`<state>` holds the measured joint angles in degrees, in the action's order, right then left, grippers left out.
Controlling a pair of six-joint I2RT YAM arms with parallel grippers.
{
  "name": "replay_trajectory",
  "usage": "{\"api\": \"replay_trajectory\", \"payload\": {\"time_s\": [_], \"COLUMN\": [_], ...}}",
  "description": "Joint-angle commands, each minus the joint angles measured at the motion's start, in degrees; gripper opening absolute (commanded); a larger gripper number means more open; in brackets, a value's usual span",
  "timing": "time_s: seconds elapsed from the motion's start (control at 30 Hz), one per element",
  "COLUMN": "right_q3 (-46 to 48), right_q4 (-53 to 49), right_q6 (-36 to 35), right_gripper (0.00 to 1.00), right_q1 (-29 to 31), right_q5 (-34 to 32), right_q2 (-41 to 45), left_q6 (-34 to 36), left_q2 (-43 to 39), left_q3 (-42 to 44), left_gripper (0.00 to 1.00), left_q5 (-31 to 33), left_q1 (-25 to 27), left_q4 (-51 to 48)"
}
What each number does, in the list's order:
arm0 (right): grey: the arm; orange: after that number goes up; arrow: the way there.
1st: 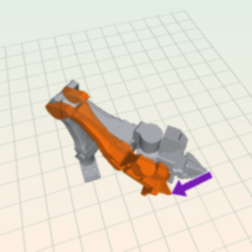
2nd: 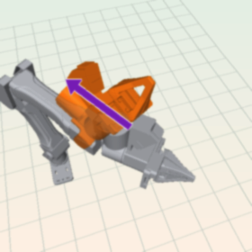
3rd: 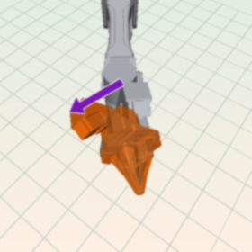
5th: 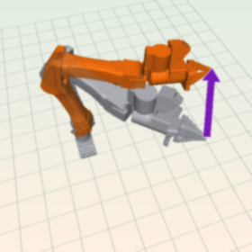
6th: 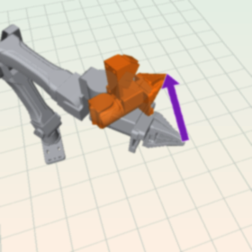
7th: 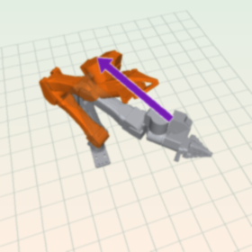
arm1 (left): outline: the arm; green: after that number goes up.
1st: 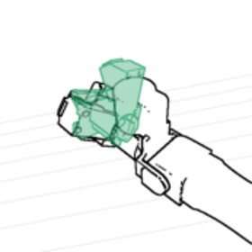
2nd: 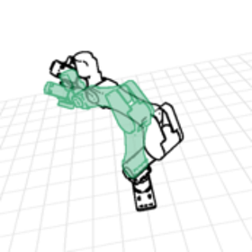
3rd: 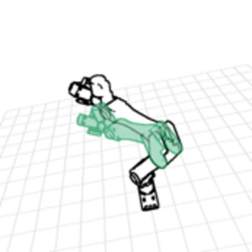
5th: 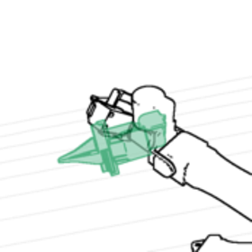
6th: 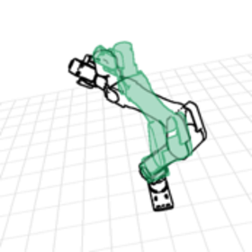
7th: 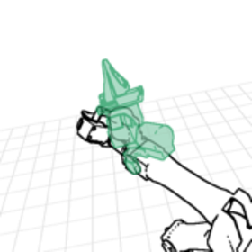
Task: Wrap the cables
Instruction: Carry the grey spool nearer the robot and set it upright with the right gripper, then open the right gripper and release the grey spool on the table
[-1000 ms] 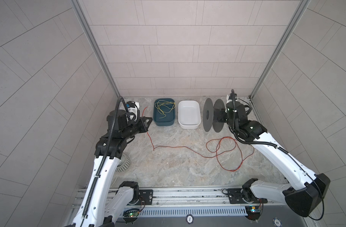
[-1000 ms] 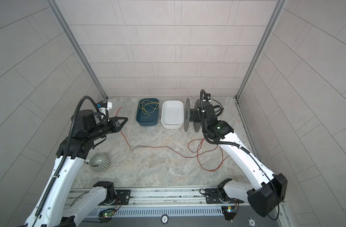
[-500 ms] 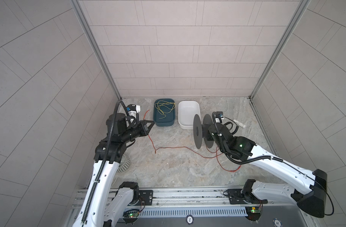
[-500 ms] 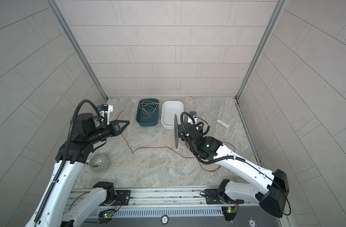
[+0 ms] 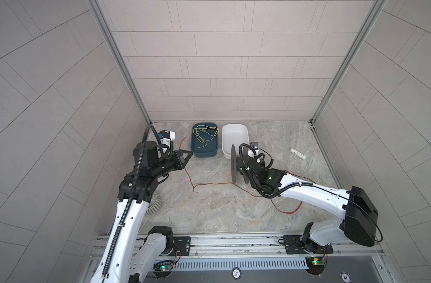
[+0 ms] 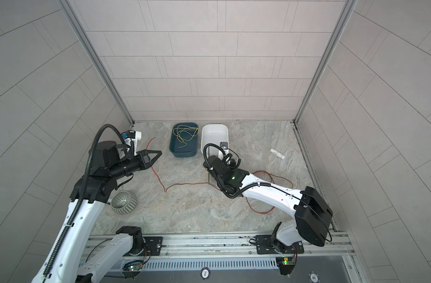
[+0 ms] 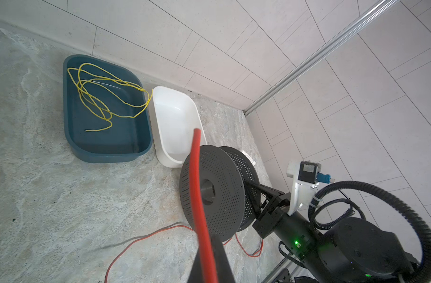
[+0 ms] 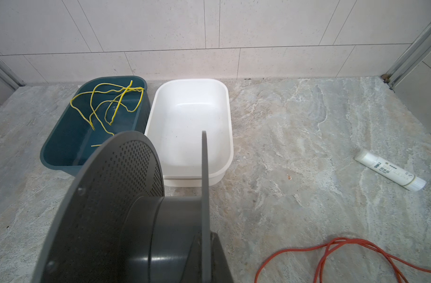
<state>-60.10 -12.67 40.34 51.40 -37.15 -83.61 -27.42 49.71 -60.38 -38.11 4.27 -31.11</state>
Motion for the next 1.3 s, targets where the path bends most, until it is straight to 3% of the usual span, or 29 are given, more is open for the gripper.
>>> {"api": "replay_trajectory", "payload": {"time_s": [0.0,0.3,0.57,0.77,0.9,1.1,1.27], "right_q3": [-1.83,-4.35,-4.40,-3.84,-2.70,0.02,1.15], "right_q4": [7.20,8.53,9.15,9.48,11.08,14.88,15.53], "right_q6": [1.79,3.26,2.50,2.08,0.44,-4.70,-9.07], "right_gripper": [0.00,0.00,0.17,0.24,0.35,0.62,0.79], "right_q1": [0.80,1.45,1.97,2.46,2.67,2.68,2.76], "right_q5": [-5.06,-7.35,-7.36,-7.33,-6.82,-3.12,0.96], "right_q2": [-1.22,-6.90,-8.19,-7.91,-6.06,-1.47,2.98], "left_q6": [0.37,0.26,-0.15,-0.35,-1.00,-2.69,-5.41], "left_q2": [0.11,0.66,0.45,-0.08,-0.65,-1.85,-2.22], "left_q3": [0.53,0.52,0.38,0.63,0.70,0.65,0.68], "left_gripper": [0.00,0.00,0.00,0.00,0.00,0.00,0.00], "left_q5": [-0.03,0.02,-0.33,-0.52,-1.07,-1.68,-3.65], "left_q1": [0.30,0.82,1.26,1.61,1.80,2.27,2.79], "left_q4": [1.34,1.76,1.76,1.77,1.75,2.49,4.03]}}
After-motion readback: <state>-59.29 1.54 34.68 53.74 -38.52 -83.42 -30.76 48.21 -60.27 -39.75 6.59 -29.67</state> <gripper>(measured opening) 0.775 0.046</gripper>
